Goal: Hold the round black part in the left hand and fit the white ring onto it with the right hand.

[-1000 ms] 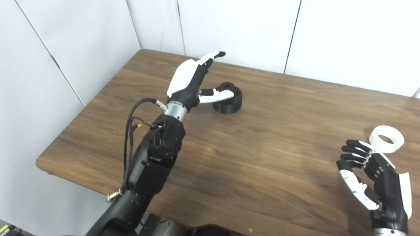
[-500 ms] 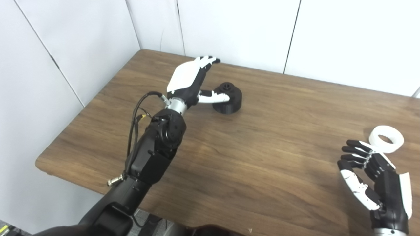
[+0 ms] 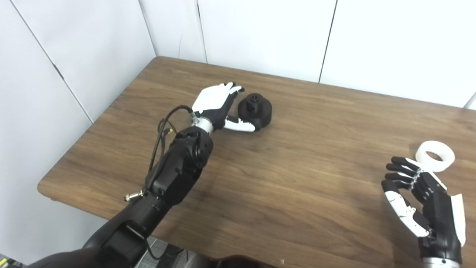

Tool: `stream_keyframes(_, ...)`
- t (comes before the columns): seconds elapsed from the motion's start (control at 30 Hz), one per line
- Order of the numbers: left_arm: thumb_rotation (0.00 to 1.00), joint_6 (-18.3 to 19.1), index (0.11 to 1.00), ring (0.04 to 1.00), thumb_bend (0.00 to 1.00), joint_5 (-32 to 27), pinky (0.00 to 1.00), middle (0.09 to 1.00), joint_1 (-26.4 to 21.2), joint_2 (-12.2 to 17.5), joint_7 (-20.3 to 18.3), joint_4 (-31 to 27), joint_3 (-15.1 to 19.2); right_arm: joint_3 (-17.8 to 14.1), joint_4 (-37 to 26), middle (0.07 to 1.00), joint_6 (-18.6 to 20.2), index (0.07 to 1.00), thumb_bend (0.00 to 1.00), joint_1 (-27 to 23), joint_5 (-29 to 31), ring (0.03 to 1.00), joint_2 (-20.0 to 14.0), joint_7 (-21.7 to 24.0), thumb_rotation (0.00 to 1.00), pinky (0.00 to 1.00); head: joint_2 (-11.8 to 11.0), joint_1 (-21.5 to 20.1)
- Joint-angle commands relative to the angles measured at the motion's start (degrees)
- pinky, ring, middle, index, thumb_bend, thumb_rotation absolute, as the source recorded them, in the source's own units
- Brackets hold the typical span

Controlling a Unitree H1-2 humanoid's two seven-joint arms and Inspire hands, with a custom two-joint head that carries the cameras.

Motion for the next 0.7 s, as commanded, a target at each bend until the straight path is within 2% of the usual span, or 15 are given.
stream_keyframes(0.0,0.62,-0.2,0.903,1.000,1.00,0.6,1.00,1.000,-3.4,1.7,1.2,0.1,0.3,-0.4,-1.7,0.668,-2.1,0.695,0.56,0.9,-0.3,0.614,2.4,-0.2,0.46,0.55,0.0,0.1)
stream_keyframes(0.27,0.61,0.8,0.899,1.000,1.00,0.2,0.99,1.000,-3.3,1.6,0.2,1.5,-0.4,-0.5,-1.7,0.670,-2.1,0.695,0.56,1.0,0.3,0.614,2.5,0.0,0.46,0.54,0.2,0.0)
stream_keyframes(0.67,0.59,-1.3,0.890,1.000,1.00,-4.2,1.00,1.000,-3.8,-0.6,4.6,7.1,0.5,-0.4,-2.1,0.672,-1.6,0.696,0.56,1.1,-0.3,0.607,2.5,0.0,0.48,0.53,0.4,-0.4)
